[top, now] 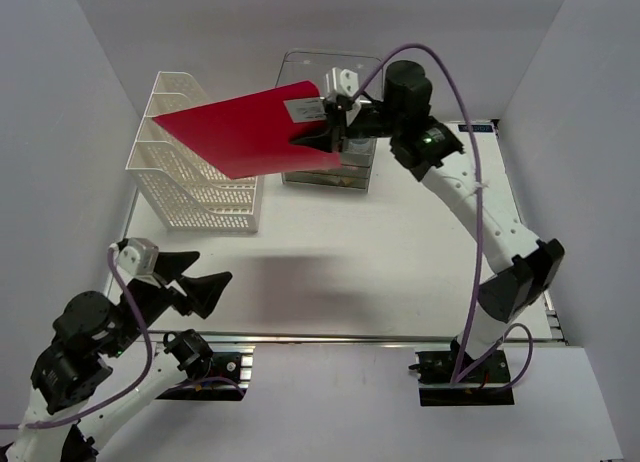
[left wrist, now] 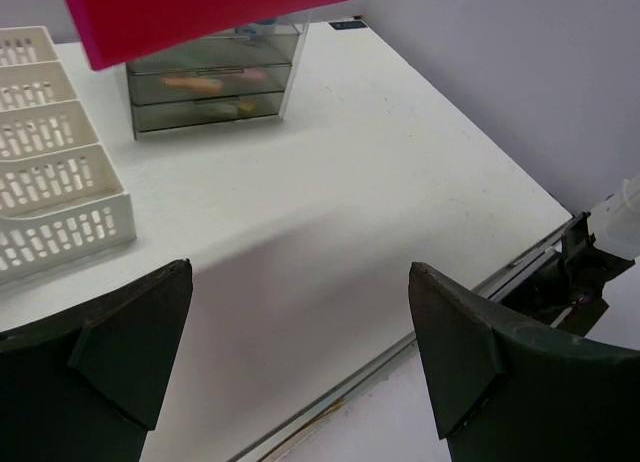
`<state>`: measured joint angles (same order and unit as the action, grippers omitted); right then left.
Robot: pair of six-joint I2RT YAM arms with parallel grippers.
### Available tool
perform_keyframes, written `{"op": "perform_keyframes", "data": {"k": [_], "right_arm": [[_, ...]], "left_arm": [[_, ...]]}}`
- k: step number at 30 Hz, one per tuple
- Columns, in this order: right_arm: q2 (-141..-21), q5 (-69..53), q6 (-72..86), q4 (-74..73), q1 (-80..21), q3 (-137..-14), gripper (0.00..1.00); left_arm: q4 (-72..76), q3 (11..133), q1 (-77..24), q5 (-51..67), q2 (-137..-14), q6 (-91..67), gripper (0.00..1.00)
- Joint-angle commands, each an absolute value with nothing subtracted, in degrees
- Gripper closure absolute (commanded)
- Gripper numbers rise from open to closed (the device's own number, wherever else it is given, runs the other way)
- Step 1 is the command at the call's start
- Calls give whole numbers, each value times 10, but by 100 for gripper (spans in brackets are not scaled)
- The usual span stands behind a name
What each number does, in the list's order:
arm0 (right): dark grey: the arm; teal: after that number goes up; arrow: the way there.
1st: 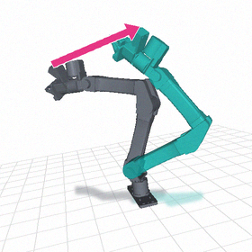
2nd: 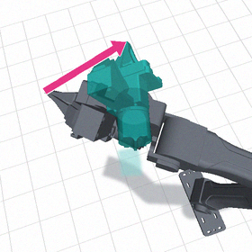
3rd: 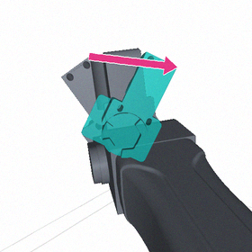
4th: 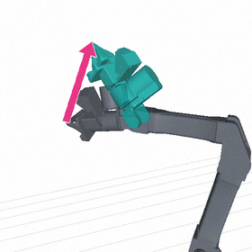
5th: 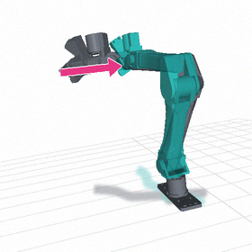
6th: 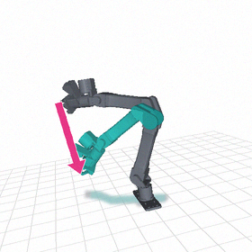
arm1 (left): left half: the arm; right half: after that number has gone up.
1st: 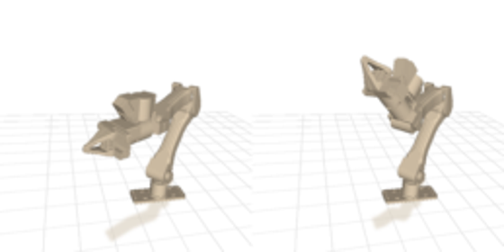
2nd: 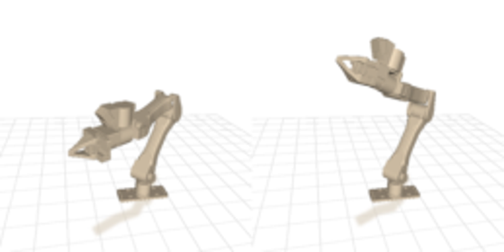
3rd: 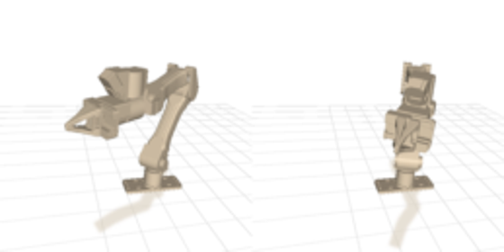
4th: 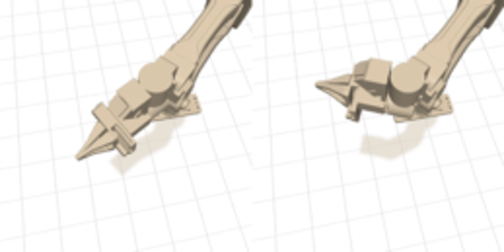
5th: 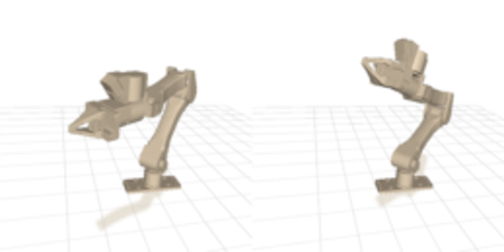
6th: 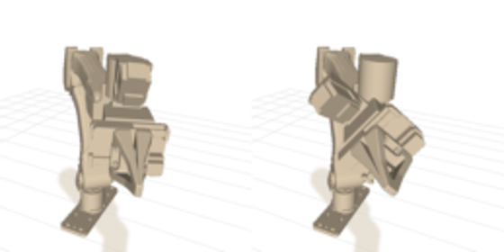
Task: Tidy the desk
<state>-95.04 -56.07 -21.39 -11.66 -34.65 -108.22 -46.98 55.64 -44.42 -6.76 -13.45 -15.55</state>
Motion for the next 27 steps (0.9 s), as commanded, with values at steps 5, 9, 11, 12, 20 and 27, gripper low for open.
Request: {"op": "perform_keyframes", "data": {"k": [5, 9, 11, 12, 20, 27], "right_arm": [[-1080, -519, -120, 159, -402, -1174, 100], [-1180, -489, -101, 158, -417, -1308, 100], [-1222, -470, -90, 174, -422, -1349, 100], [-1230, -462, -87, 202, -424, -1347, 100], [-1234, -461, -5, 298, -418, -1267, 100], [-1228, -442, 45, 288, -421, -1264, 100]], "left_arm": [[-521, 579, -454, -142, -73, -144, 2], [-512, 570, -459, -175, -33, -141, 2], [-505, 567, -459, -206, -26, -140, 2], [-505, 565, -459, -216, -22, -141, 2], [-484, 547, -464, -302, -36, -149, 2], [-475, 534, -470, -371, -33, -185, 2]]}}
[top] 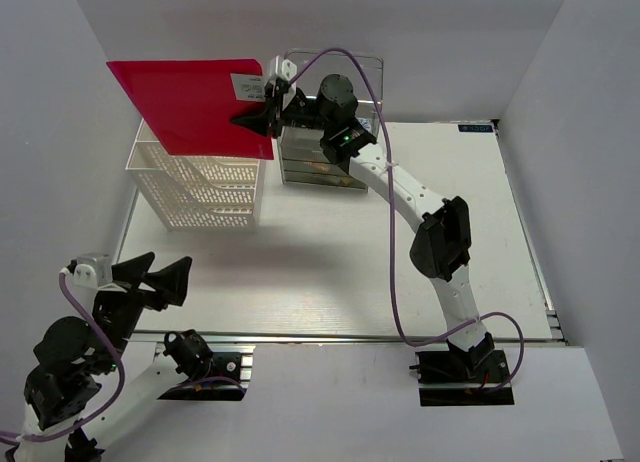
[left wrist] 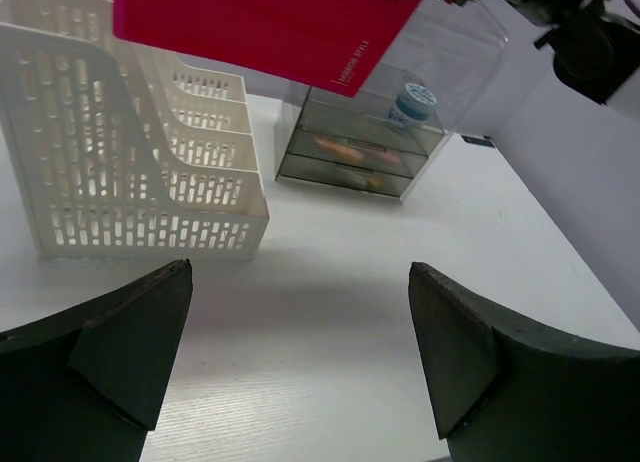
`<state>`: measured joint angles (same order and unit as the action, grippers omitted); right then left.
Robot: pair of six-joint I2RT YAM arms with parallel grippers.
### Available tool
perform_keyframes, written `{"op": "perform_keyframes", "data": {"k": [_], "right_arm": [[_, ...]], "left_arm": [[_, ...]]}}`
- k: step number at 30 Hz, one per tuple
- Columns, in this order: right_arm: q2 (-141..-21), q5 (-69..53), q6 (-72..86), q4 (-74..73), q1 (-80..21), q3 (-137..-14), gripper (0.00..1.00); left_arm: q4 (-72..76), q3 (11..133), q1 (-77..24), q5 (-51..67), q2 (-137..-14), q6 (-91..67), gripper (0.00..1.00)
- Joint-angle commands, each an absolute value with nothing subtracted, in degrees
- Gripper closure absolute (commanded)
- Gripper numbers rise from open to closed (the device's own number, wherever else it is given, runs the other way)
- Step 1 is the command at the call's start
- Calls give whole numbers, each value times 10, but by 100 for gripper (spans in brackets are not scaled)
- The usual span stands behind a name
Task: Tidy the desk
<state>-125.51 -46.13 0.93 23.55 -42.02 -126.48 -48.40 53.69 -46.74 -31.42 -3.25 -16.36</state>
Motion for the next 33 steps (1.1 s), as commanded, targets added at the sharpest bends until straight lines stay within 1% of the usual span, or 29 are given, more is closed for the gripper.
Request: {"op": "perform_keyframes", "data": {"k": [1, 6, 7, 10, 15, 19, 21, 24, 33], "right_arm": [[-1225, -440, 48, 283, -418, -1259, 100], [-1216, -450, 55, 278, -418, -1230, 100], [-1220, -450, 58, 279, -419, -1225, 100], [-1235, -448, 59, 282, -420, -1236, 100], [-1270, -443, 63, 290, -418, -1269, 100], [-1288, -441, 69, 297, -418, -1280, 100], [-1293, -436, 72, 303, -421, -1282, 100], [-1310, -428, 83, 304, -419, -1306, 100], [-1375, -451, 135, 352, -419, -1340, 100]], "left_arm": [[-482, 533, -470, -387, -26, -209, 2], [-482, 513, -470, -448, 51, -251, 2], [-511, 515, -470, -500, 51, -302, 2], [-562, 527, -470, -561, 28, -379, 2], [-566, 529, -470, -594, -15, -392, 2], [-539, 516, -470, -597, -3, -364, 2], [-520, 503, -470, -593, 39, -348, 2], [-523, 494, -470, -592, 65, -358, 2], [-513, 462, -475, -590, 60, -370, 2]]}}
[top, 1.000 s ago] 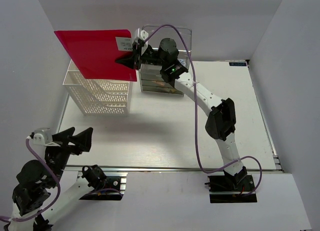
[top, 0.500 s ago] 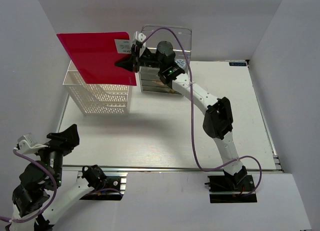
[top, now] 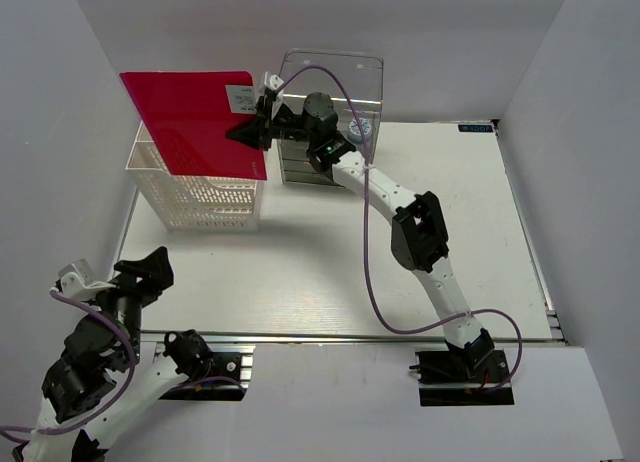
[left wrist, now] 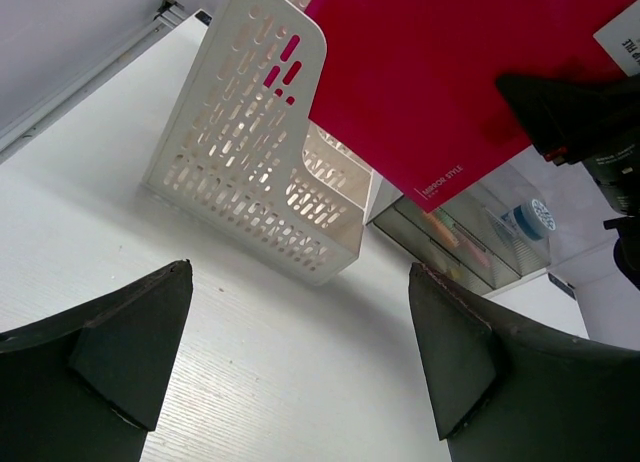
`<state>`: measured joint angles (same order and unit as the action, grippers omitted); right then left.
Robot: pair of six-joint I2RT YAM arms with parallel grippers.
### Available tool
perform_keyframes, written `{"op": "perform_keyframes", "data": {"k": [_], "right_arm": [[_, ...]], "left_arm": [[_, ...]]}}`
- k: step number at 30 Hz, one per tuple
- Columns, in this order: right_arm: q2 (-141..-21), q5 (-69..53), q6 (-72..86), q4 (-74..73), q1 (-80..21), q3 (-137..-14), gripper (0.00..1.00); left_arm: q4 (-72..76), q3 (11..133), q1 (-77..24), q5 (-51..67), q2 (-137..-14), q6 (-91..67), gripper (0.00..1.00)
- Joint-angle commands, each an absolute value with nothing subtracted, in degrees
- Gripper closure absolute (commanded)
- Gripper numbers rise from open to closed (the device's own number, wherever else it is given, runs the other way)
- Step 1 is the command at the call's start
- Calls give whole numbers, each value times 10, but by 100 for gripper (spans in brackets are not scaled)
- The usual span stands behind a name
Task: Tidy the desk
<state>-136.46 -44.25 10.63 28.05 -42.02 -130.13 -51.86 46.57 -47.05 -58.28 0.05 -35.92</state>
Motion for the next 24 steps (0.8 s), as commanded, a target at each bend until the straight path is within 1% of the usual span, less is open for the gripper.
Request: {"op": "perform_keyframes", "data": {"k": [1, 6, 13, 24], "right_arm": [[-1378, -454, 138, 365, -420, -1343, 100], [-1404, -478, 168, 397, -419, -1343, 100], [-1439, -477, 190, 436, -421, -1368, 100], [-1488, -421, 214, 458, -433, -1404, 100]], "left_arm": [[-513, 461, -475, -590, 62, -372, 2], [-516, 455, -482, -591, 61, -378, 2], [-521, 451, -502, -599, 61, -390, 2], [-526, 447, -533, -601, 62, -397, 2]]}}
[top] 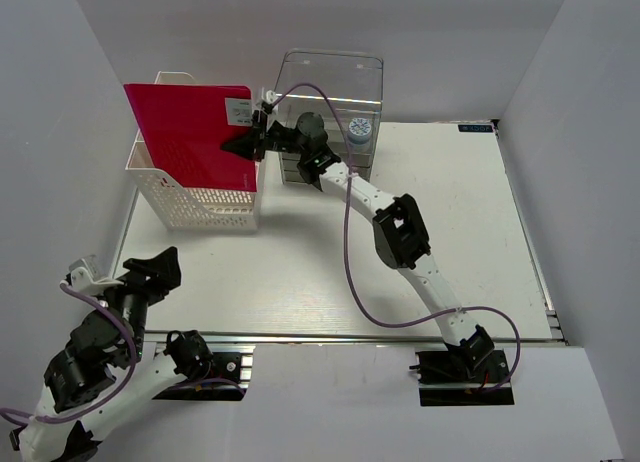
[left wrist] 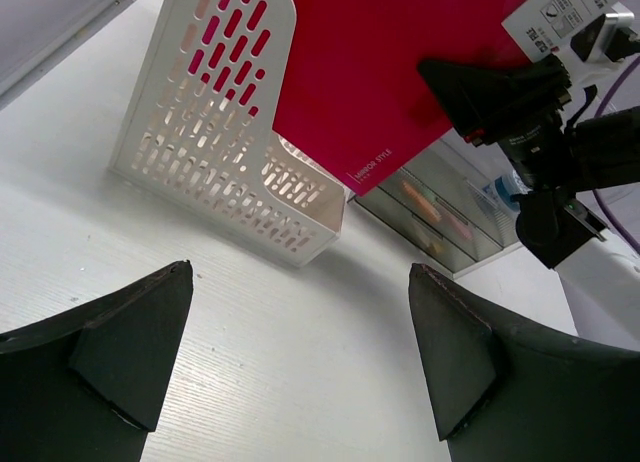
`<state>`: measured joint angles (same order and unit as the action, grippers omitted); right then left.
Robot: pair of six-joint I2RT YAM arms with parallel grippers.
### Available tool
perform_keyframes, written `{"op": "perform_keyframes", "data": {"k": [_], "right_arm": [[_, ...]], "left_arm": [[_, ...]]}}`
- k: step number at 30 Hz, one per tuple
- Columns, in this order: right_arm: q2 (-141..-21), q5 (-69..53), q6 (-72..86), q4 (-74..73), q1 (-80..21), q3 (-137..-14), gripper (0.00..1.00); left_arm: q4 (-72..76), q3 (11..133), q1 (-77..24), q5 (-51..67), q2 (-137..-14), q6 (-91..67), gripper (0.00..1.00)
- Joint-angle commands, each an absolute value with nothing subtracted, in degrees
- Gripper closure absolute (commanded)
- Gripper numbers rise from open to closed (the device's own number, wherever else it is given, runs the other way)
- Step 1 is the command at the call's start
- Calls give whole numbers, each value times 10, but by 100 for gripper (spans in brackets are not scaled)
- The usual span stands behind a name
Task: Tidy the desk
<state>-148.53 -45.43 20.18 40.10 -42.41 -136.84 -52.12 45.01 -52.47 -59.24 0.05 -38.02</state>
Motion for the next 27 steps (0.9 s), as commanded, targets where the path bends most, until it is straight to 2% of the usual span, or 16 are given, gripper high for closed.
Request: {"op": "perform_keyframes", "data": {"k": [1, 21, 23, 24, 26, 27], "right_arm": [[-1491, -418, 214, 458, -436, -1405, 100], [-1515, -415, 194, 456, -448, -1387, 100], [-1512, -417, 192, 455, -448, -1379, 85], [-1508, -424, 191, 454, -447, -1373, 65], [-1502, -432, 183, 452, -448, -1365, 51], [-1499, -433, 180, 451, -449, -1359, 47]], "left_arm": [[-526, 447, -533, -603, 61, -398, 2], [-555, 453, -583, -623, 62, -437, 2], [-555, 454, -583, -626, 62, -439, 2], [-557, 453, -583, -627, 62, -439, 2], [-558, 454, -588, -628, 62, -442, 2], [-559, 454, -588, -628, 62, -443, 2]]}}
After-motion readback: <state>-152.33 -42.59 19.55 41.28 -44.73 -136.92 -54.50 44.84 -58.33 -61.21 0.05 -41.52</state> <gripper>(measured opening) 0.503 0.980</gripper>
